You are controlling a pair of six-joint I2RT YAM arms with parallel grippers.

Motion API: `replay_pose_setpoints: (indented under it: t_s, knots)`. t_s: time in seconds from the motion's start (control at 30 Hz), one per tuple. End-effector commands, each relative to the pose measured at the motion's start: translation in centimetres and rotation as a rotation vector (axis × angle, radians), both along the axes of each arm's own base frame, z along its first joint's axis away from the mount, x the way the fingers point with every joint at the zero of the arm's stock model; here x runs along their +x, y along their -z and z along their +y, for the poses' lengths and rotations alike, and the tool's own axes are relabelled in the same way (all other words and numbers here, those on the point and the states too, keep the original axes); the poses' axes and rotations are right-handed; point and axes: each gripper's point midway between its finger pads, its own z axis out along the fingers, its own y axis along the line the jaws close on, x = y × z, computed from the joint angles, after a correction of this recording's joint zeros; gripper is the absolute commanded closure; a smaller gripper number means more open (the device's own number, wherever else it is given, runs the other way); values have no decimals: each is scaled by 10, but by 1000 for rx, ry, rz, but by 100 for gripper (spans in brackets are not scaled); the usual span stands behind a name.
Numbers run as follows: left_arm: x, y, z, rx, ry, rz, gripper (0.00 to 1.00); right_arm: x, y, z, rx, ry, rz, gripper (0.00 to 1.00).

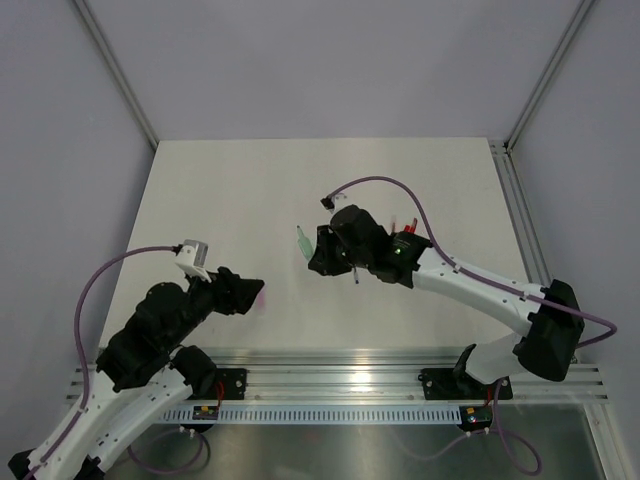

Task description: Insert the pens into the pen caps

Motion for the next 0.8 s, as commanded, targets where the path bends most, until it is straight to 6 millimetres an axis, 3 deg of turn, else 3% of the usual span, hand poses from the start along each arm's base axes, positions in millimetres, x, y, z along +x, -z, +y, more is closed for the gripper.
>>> replay_pose_setpoints:
  t_s: [0.0, 0.17, 0.3, 0.6, 0.77]
  knots:
    - [1, -6, -29, -106, 99, -2, 28, -42, 4, -6, 33, -120, 112, 87]
    - [1, -4, -52, -143, 189, 15, 30, -73, -24, -14, 112, -208, 157, 89]
    - [9, -16, -69, -275, 204, 3, 29, -77, -16, -28, 37, -151, 121, 91]
    - [25, -15, -92, -439, 201, 57, 27, -86, -14, -18, 68, -147, 70, 91]
    - [27, -11, -99, -438, 211, 73, 42, -86, -14, -13, 59, -142, 34, 91]
